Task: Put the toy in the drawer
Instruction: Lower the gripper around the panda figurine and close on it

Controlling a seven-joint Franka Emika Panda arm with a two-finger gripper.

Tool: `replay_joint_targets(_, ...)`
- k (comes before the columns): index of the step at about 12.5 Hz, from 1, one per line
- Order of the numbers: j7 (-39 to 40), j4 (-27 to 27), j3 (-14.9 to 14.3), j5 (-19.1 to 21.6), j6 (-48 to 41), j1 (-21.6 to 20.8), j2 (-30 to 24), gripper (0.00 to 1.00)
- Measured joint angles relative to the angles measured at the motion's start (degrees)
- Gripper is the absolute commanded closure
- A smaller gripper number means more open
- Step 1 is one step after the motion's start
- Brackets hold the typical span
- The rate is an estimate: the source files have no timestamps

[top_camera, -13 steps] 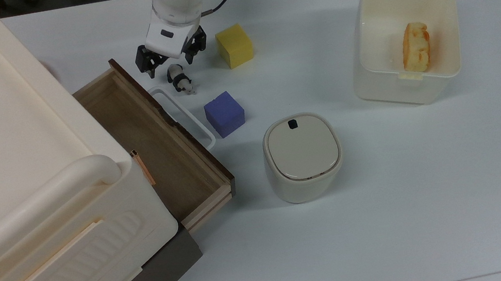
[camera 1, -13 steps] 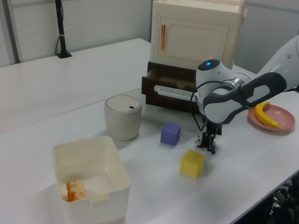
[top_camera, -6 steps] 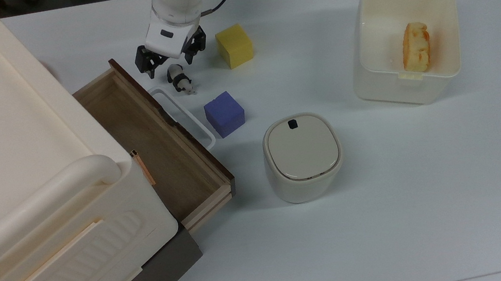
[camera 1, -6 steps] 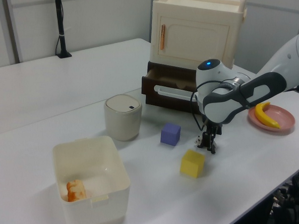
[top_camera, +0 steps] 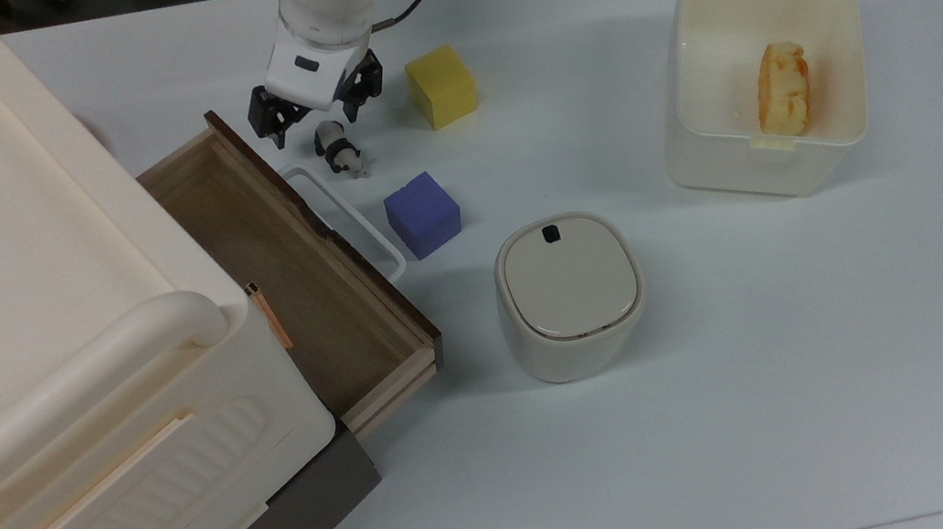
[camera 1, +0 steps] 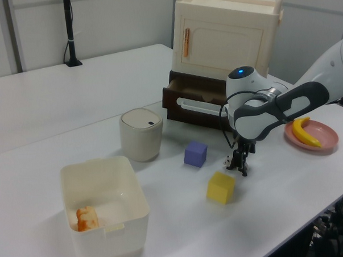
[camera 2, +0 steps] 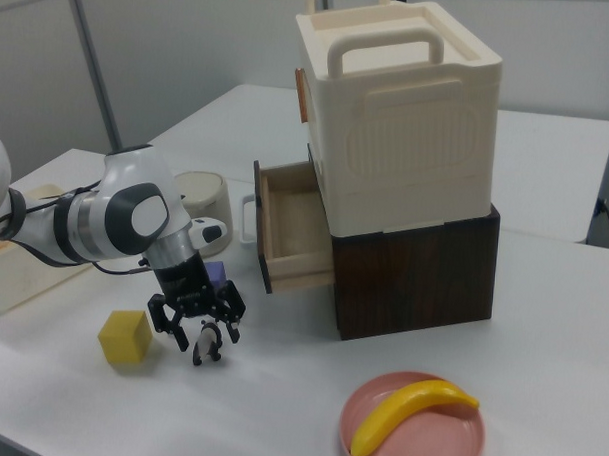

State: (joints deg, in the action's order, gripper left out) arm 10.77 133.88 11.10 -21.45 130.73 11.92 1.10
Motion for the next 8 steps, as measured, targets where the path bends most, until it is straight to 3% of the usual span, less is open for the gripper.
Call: replay_joint_targets(8,5.8,0.0,0.0,0.0,0.0,0.0,0.0,0.0)
